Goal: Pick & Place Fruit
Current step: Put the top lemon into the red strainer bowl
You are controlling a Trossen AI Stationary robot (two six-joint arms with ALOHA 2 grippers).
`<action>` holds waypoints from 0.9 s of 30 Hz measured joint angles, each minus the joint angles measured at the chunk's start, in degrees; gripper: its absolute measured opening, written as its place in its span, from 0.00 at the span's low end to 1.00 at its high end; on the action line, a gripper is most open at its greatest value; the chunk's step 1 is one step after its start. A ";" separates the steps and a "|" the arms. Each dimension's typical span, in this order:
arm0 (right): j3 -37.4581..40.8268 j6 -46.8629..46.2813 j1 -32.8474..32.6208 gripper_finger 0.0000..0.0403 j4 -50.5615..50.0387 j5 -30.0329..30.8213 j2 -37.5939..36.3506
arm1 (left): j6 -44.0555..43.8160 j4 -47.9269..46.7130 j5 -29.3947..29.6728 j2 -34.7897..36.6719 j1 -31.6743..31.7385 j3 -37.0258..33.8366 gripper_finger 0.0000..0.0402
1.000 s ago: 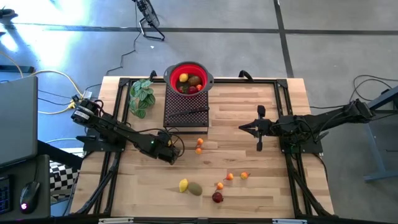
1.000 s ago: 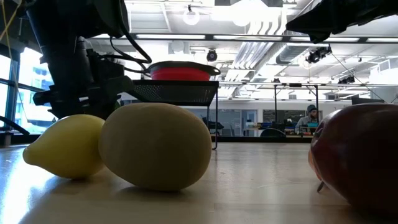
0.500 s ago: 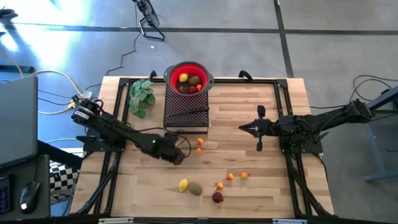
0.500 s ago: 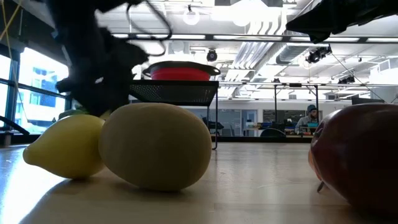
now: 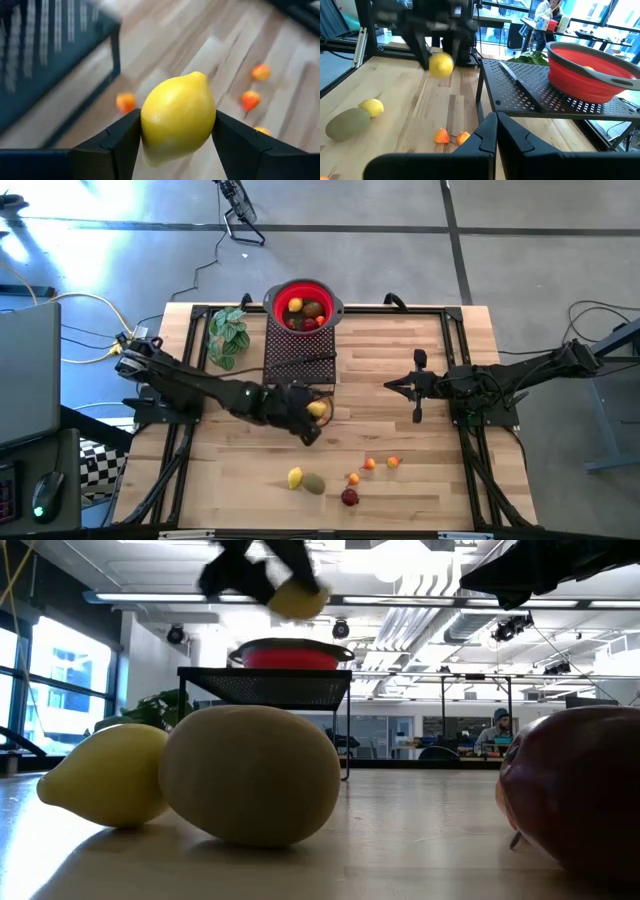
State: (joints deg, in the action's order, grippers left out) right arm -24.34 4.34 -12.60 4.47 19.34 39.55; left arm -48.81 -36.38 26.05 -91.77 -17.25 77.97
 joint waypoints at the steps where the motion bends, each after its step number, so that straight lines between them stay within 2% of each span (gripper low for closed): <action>1: 0.00 0.00 0.02 0.01 -0.01 0.02 0.00 | 2.23 -0.24 -0.01 0.04 0.65 1.56 0.54; 14: 0.00 0.00 0.02 0.01 0.00 -0.01 0.00 | 23.66 -7.58 -0.08 0.07 14.11 17.81 0.54; 19: 0.00 0.02 0.02 0.01 -0.01 0.01 0.00 | 29.04 -7.55 -0.12 0.09 20.94 20.27 0.54; 27: 0.00 0.02 0.01 0.01 -0.01 0.00 0.00 | 30.55 -8.96 -0.14 0.11 31.55 20.38 0.54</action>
State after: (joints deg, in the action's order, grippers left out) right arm -24.34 4.36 -12.59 4.46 19.34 39.55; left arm -18.26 -45.33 25.91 -91.66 14.30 98.35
